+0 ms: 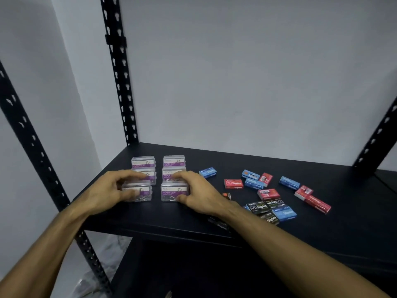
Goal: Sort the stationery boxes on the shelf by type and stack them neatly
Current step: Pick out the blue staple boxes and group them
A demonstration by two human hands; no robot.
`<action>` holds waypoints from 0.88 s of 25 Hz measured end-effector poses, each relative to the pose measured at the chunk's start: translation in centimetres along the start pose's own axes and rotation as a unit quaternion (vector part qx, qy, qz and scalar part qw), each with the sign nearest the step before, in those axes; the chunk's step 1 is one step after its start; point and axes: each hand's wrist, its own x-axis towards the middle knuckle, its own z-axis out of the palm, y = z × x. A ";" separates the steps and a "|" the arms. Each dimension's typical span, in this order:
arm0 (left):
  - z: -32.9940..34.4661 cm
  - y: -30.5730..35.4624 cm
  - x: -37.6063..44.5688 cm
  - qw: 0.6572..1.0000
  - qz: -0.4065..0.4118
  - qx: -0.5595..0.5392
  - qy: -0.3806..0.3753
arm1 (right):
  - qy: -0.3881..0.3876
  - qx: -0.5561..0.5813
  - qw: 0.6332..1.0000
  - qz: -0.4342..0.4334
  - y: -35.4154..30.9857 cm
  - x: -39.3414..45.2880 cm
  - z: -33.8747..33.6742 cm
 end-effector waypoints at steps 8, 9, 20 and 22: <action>1.0 3.9 2.2 0.989 0.043 -0.011 0.139 | 0.038 -0.046 0.998 -0.011 2.2 -1.7 -3.0; 1.3 4.7 2.9 0.988 0.052 -0.005 0.144 | 0.049 -0.052 0.997 -0.007 2.7 -1.9 -3.8; 10.0 11.7 12.7 0.979 0.090 0.180 -0.022 | 0.106 -0.130 0.975 0.145 10.6 -3.8 -11.7; 11.4 11.8 14.2 0.967 0.076 0.239 -0.052 | 0.105 -0.164 0.965 0.173 11.8 -3.9 -12.3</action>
